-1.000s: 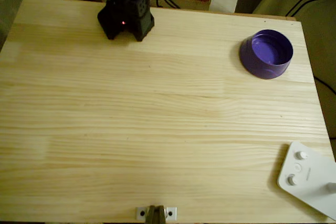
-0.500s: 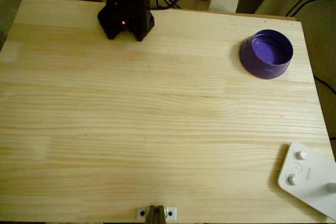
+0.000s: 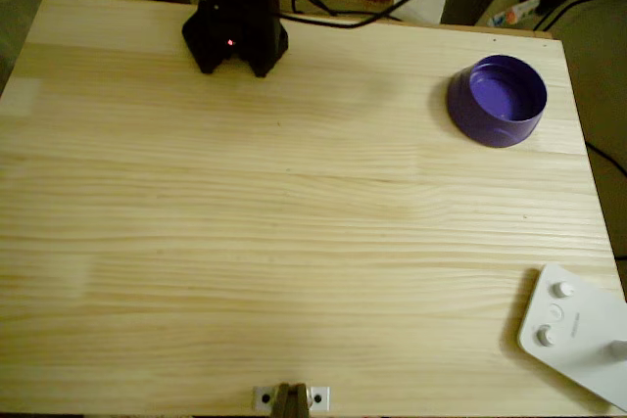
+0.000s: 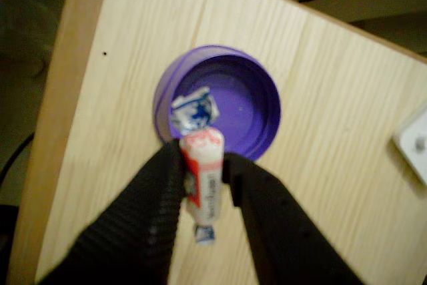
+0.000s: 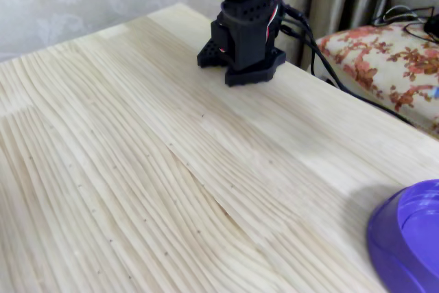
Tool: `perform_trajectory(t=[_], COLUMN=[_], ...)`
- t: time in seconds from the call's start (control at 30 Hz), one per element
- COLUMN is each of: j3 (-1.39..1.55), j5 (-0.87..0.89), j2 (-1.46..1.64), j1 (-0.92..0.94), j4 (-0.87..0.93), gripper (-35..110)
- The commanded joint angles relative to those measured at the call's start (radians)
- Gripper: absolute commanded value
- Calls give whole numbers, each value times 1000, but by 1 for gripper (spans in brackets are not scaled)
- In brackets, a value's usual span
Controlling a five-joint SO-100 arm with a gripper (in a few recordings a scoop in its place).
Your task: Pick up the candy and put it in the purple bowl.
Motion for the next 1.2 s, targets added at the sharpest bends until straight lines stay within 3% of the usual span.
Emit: perform_trajectory(t=[0.0,0.4,0.73,1.17], j3=[-189,-439,-440,-419], j5=[-3,-31,-41,-12], j2=[-37,-299,-325,-282], j1=[-3,91,109,89], j4=[-5,-2,49,147], gripper=[7,7,8,25])
